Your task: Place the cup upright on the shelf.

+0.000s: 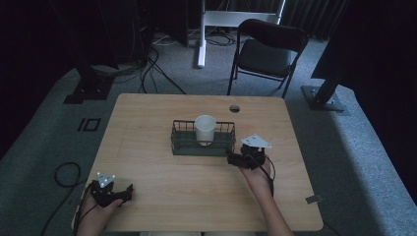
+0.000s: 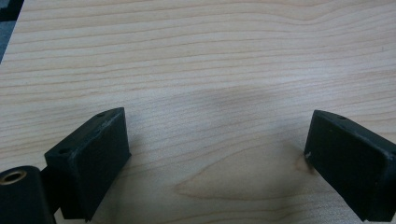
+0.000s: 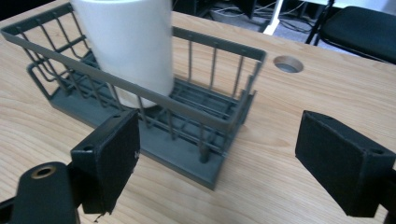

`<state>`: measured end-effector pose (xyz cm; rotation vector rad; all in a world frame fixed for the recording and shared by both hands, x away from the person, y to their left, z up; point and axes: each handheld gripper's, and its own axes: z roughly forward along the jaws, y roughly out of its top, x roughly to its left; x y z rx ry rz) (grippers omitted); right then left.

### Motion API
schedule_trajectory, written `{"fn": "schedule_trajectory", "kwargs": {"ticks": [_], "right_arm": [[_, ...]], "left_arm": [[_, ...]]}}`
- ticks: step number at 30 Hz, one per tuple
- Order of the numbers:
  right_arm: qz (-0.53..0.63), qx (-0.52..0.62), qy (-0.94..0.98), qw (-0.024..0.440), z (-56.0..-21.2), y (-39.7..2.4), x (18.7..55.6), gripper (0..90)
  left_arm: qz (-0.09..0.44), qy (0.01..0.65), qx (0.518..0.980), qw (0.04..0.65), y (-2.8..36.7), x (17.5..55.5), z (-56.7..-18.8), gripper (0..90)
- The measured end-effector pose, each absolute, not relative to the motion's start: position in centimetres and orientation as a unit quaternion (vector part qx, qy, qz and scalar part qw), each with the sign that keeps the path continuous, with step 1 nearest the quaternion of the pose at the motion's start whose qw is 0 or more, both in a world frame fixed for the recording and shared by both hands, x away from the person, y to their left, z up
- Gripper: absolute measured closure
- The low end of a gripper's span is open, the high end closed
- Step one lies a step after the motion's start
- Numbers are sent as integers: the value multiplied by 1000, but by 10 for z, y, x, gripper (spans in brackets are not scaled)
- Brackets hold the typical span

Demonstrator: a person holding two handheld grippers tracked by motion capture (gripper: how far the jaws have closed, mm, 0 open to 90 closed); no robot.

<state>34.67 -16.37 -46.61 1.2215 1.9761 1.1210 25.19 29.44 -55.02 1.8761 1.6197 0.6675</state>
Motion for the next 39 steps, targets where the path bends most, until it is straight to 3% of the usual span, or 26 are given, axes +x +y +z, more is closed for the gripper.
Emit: {"fn": "schedule_trajectory", "kwargs": {"ticks": [39], "right_arm": [[352,522,726,277,-529,-247,327,129]], "left_arm": [[249,605,701,283,295,252,-550,69]]}}
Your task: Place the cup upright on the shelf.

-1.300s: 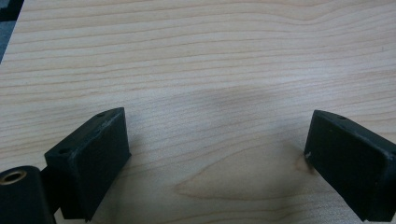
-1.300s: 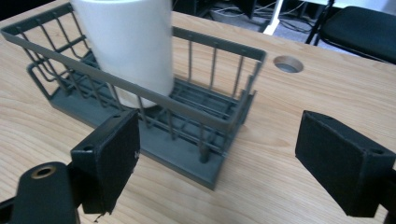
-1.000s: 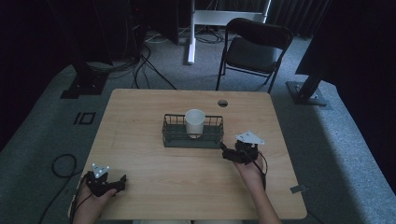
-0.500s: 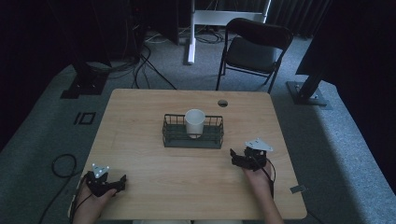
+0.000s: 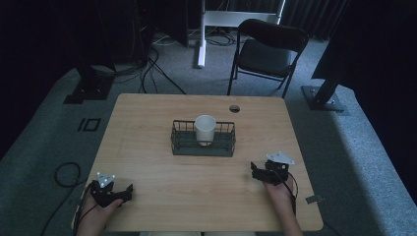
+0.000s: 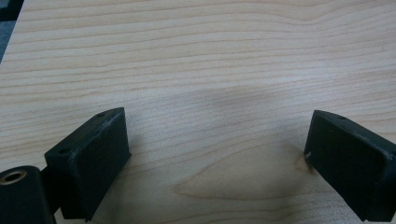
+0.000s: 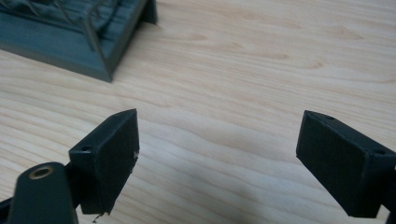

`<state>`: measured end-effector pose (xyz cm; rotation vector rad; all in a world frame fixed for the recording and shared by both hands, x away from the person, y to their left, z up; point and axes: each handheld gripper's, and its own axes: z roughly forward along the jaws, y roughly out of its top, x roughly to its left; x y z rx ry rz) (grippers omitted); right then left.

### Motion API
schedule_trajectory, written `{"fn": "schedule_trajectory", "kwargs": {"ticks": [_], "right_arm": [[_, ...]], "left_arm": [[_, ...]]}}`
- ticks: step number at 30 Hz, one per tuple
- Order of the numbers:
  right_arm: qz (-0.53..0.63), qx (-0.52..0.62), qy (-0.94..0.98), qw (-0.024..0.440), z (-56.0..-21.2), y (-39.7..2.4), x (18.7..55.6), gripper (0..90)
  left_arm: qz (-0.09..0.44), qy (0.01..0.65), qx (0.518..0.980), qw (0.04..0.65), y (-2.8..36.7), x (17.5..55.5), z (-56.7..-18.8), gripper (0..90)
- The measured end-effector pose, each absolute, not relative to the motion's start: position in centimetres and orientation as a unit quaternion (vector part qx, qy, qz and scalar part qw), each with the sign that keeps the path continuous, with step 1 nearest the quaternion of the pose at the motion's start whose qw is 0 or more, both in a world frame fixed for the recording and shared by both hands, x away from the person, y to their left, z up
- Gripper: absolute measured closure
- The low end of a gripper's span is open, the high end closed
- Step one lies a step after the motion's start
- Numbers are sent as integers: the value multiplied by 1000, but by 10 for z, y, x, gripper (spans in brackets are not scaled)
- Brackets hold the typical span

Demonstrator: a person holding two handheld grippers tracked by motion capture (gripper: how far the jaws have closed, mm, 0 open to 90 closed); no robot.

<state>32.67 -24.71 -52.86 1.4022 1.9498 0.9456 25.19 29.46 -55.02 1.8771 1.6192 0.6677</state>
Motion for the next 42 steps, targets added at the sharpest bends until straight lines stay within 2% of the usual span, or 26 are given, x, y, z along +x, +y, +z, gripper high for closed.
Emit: {"fn": "schedule_trajectory", "kwargs": {"ticks": [9,22,29,32,37,42], "right_arm": [[328,539,723,279,-537,-263,323,119],[298,547,742,248,-545,-279,314,119],[287,531,754,257,-547,-280,305,121],[293,535,755,241,-548,-286,300,121],[310,517,752,266,-552,-292,289,122],[311,506,758,271,-552,-292,285,122]], "left_arm": [[249,605,701,283,295,252,-550,69],[249,605,701,283,295,252,-550,69],[249,605,701,283,295,252,-550,69],[249,605,701,285,295,252,-550,69],[249,605,701,283,295,252,-550,69],[249,605,701,283,295,252,-550,69]]}}
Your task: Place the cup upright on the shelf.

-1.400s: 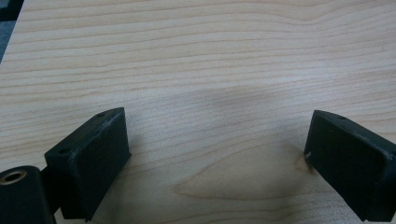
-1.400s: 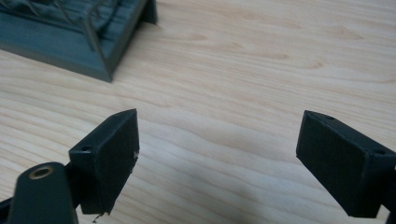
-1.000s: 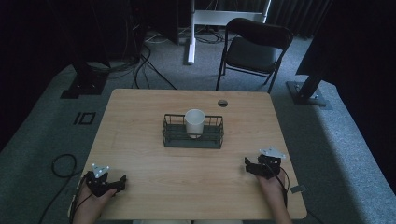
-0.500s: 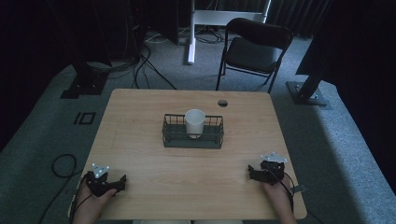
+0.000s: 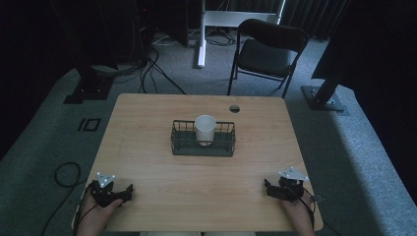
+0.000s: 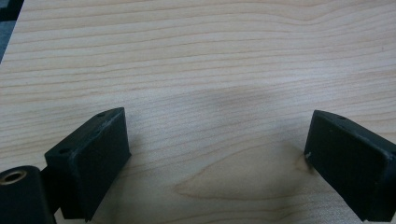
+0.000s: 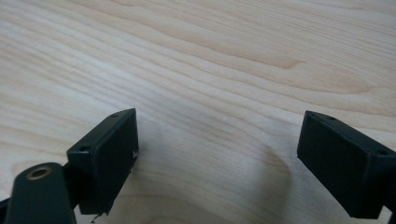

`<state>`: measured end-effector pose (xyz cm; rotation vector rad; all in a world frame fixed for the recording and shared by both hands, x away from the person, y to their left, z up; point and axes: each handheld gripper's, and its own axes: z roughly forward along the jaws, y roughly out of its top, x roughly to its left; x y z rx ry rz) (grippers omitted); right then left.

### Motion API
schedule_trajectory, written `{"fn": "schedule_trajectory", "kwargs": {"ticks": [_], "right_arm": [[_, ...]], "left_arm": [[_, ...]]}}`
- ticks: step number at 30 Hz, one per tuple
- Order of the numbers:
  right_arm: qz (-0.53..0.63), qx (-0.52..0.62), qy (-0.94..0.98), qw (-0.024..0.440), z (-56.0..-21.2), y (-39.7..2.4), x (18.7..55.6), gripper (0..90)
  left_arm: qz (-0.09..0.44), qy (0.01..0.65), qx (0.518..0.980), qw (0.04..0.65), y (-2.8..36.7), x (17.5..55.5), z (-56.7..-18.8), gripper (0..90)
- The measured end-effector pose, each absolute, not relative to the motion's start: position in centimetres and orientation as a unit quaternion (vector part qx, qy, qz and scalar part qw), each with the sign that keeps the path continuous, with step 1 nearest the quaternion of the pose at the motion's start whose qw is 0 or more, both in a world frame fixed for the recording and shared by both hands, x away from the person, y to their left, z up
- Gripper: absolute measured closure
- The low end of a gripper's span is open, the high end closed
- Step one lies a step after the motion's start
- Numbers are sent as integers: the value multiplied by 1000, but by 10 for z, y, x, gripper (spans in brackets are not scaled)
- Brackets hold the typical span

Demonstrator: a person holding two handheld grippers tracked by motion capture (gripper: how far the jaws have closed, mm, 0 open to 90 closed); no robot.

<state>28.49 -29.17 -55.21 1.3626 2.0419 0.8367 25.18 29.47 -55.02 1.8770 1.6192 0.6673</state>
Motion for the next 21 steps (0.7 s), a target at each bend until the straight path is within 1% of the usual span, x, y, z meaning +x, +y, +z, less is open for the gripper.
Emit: {"fn": "schedule_trajectory", "kwargs": {"ticks": [2,3,4,21], "right_arm": [[319,506,762,249,-552,-294,286,122],[328,513,761,223,-553,-298,289,118],[330,514,761,216,-553,-299,290,117],[330,512,763,216,-553,-298,290,117]], "left_arm": [[249,605,701,283,295,252,-550,69],[249,605,701,283,295,252,-550,69],[249,605,701,283,295,252,-550,69],[249,605,701,283,295,252,-550,69]]}}
